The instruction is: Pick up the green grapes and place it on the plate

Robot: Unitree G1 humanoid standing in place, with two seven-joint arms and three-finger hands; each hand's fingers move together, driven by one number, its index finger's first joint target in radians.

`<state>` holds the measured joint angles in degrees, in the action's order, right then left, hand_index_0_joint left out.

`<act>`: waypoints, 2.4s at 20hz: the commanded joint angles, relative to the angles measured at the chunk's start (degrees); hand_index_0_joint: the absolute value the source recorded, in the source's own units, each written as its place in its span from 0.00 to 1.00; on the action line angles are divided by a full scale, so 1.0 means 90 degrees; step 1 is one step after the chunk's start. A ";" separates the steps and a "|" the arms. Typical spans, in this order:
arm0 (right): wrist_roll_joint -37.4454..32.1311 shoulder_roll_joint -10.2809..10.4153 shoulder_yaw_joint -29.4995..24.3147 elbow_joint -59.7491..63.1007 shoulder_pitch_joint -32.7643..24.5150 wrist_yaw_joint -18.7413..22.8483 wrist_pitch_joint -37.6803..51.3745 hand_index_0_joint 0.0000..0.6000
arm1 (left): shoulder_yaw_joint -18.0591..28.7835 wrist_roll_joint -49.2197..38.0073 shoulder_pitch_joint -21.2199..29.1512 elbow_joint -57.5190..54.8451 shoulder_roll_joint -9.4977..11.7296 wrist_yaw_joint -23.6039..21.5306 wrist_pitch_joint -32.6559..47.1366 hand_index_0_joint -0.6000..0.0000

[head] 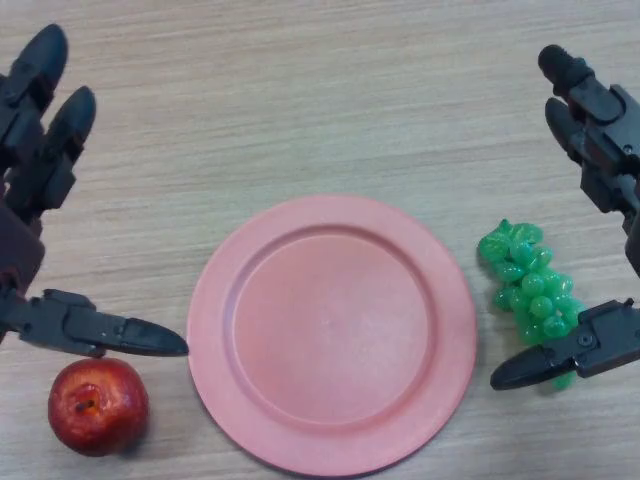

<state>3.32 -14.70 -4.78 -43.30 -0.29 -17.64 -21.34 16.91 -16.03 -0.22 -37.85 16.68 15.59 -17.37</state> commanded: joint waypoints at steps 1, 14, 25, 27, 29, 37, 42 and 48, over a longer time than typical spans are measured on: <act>0.0014 -0.0061 -0.0429 -0.0329 -0.0053 0.0301 0.1047 0.00 | 0.0192 0.0039 0.0086 -0.0515 0.0108 -0.0096 0.0641 1.00; 0.1454 -0.0015 -0.0272 0.1350 0.0053 0.1189 0.2212 0.00 | -0.0198 0.0315 -0.0099 -0.0724 -0.0095 -0.0135 0.0499 1.00; 0.2027 -0.0202 0.0026 0.4630 -0.0563 0.2074 0.3532 0.00 | -0.0259 0.0294 -0.0235 -0.0855 -0.0186 -0.0154 0.0523 1.00; 0.2106 -0.0196 0.0078 0.4713 -0.0609 0.2114 0.3586 0.33 | -0.0253 0.0279 -0.0239 -0.0855 -0.0188 -0.0155 0.0514 1.00; 0.2603 -0.0238 0.0203 0.5072 -0.0768 0.2223 0.3779 0.75 | -0.0231 0.0254 -0.0239 -0.0861 -0.0188 -0.0170 0.0505 1.00; 0.4338 -0.0671 0.0190 0.5683 -0.1437 0.1904 0.4092 1.00 | 0.0050 0.0117 -0.0292 -0.0696 -0.0168 -0.0181 0.0733 1.00; 0.4140 -0.0541 0.0231 0.4229 -0.1774 0.1128 0.3257 1.00 | 0.0122 0.0037 -0.0168 -0.0669 -0.0112 -0.0296 0.0699 1.00; 0.3907 0.0340 0.1547 0.2562 -0.2521 0.0149 0.1590 1.00 | 0.0341 -0.0276 -0.0049 -0.0561 0.0009 -0.0319 0.0679 1.00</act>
<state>39.07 -11.49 12.58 -16.48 -20.28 -18.93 -11.27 14.96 -17.38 -2.04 -40.71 14.49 14.45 -18.12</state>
